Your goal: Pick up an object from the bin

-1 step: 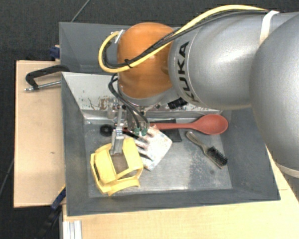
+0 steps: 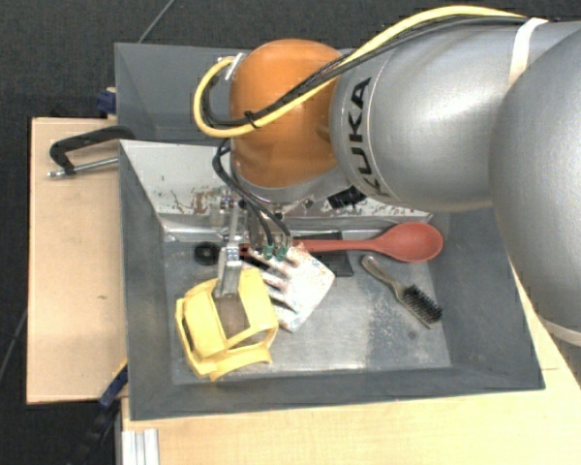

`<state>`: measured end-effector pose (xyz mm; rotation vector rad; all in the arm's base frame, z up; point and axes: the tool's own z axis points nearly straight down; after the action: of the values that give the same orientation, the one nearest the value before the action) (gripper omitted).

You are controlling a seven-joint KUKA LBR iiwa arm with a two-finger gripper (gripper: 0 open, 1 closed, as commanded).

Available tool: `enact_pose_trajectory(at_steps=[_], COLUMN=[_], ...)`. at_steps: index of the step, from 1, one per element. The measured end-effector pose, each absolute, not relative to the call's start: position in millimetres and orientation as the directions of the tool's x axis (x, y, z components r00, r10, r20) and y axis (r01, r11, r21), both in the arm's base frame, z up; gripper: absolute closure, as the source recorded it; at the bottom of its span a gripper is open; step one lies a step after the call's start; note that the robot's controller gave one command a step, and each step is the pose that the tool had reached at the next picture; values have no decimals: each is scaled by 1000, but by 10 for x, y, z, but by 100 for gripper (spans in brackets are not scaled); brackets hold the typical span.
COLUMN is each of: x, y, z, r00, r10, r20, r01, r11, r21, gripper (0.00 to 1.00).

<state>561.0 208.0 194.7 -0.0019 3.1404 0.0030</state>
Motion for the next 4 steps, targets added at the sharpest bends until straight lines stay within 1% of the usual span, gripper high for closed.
enact_pose_trajectory(at_steps=[1, 2, 3, 4], x=[5534, 5414, 5454, 5436], y=[2093, 2112, 2104, 2136], z=[1484, 745, 988, 781], r00=[-973, -854, -855, -855], r10=[-230, -520, -519, -519], r20=[-6, -7, -11, -14], r01=[-230, -520, -519, -519], r11=[973, 854, 855, 855], r21=[3, 2, 2, 3], gripper=[0, 0, 0, 0])
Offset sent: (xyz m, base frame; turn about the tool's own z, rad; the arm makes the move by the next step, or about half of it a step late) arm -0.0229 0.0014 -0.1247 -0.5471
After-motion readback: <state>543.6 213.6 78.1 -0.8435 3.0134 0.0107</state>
